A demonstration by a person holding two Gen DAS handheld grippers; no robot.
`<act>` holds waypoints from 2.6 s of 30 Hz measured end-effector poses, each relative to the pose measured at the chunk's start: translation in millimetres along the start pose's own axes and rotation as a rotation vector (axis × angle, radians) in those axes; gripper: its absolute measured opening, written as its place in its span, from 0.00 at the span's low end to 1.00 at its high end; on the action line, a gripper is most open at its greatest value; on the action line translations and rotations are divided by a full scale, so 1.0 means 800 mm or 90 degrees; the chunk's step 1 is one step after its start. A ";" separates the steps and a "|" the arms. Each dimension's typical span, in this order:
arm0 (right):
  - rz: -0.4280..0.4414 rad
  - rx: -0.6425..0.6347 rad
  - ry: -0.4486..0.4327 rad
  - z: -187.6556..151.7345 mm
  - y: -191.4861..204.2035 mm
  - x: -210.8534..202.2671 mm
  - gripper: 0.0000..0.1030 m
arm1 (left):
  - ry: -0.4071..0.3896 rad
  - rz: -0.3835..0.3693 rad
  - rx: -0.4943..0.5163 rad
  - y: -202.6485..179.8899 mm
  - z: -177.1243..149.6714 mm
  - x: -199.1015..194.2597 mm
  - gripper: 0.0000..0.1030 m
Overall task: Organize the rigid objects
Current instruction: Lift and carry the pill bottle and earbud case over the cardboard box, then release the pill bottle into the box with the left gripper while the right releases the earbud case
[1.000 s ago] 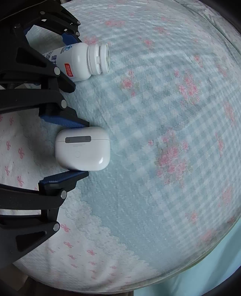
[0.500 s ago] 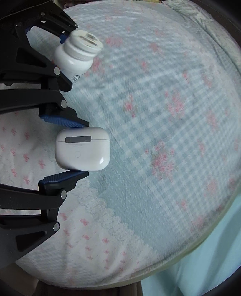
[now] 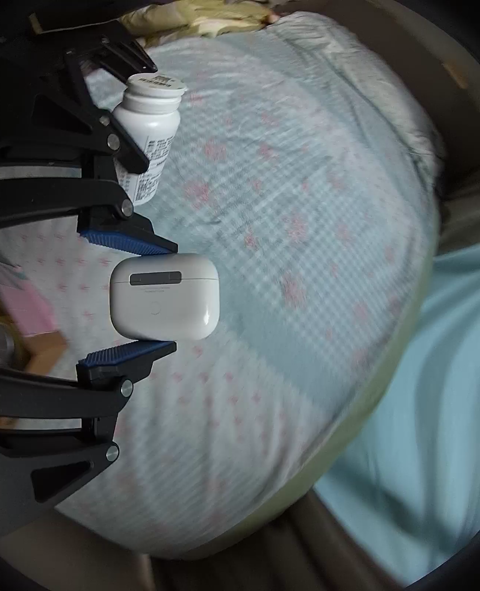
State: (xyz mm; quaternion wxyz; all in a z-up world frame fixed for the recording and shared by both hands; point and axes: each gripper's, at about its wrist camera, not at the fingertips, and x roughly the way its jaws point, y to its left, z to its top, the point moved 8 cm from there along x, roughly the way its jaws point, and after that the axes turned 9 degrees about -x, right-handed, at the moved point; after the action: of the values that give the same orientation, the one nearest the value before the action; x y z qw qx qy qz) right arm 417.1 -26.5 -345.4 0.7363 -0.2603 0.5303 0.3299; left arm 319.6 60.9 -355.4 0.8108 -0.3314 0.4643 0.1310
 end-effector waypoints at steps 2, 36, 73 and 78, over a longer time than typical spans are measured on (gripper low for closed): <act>-0.006 0.020 -0.011 -0.020 -0.005 -0.031 0.40 | 0.006 -0.015 0.023 -0.017 -0.010 -0.026 0.45; -0.057 0.300 0.051 -0.502 -0.116 -0.041 0.40 | 0.180 0.020 0.411 -0.202 -0.311 0.046 0.45; -0.069 0.461 -0.045 -0.473 -0.116 -0.022 1.00 | 0.200 -0.010 0.504 -0.189 -0.290 0.057 1.00; -0.098 0.461 -0.058 -0.456 -0.103 -0.067 1.00 | 0.181 -0.036 0.485 -0.185 -0.264 0.020 1.00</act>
State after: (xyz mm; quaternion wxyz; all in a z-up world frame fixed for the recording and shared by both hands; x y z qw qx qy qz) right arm 245.9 -358.3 -401.9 0.8262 -0.0075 0.5581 0.0759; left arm 264.4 -190.2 -381.4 0.8065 -0.0349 0.5778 -0.1200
